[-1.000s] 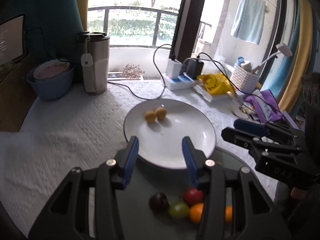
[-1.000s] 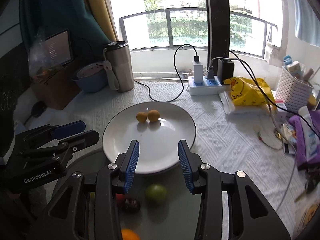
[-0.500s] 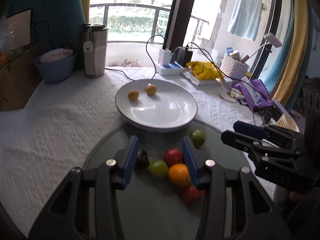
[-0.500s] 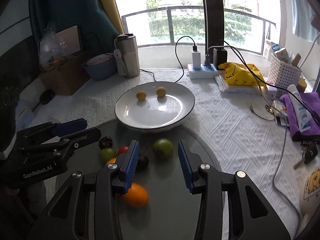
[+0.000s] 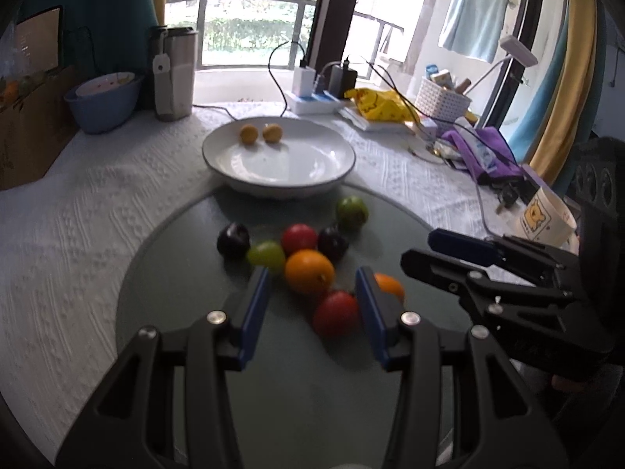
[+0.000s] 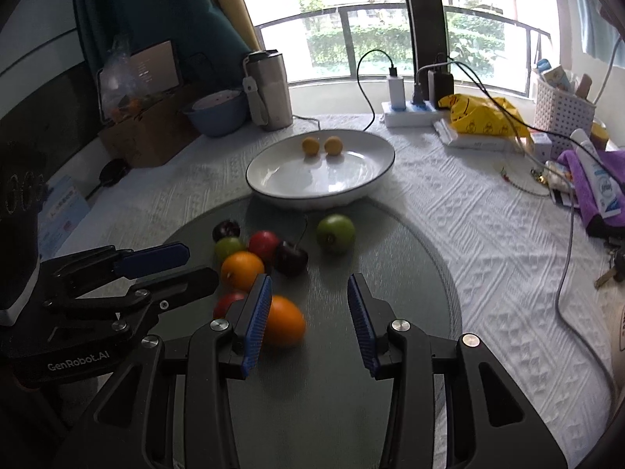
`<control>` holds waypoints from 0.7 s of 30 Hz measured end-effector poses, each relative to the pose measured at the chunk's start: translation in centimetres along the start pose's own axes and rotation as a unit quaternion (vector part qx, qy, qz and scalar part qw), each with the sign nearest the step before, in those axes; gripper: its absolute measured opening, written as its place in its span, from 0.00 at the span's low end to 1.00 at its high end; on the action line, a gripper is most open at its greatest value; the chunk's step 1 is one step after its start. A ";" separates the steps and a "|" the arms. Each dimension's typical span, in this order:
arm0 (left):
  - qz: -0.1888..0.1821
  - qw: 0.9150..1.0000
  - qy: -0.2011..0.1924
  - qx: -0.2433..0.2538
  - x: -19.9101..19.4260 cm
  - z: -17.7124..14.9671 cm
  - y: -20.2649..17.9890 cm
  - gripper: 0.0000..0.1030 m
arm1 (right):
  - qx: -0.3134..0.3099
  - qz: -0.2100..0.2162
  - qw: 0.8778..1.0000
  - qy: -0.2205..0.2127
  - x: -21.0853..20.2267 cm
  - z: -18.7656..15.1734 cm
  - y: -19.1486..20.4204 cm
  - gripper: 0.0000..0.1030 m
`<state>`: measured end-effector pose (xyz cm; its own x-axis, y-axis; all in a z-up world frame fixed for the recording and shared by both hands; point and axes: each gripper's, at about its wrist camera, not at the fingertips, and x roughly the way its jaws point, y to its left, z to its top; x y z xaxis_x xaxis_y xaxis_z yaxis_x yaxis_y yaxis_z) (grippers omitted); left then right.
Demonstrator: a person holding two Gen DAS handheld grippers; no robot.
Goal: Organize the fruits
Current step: 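Grasp the red tomato with the left gripper while the right gripper grasps the orange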
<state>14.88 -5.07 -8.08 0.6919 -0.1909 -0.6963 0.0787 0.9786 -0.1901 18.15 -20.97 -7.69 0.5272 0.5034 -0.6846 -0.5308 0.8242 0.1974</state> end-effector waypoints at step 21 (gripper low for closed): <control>0.020 0.999 0.021 -0.025 0.8 -1.9 0.6 0.46 | -0.019 0.063 0.996 0.056 3.1 -2.0 0.8 0.34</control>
<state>14.12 -4.74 -10.08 0.6624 -0.1564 -0.7326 0.0158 0.9807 -0.1951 18.07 -19.20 -11.05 0.3785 0.5679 -0.7309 -0.6132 0.7454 0.2616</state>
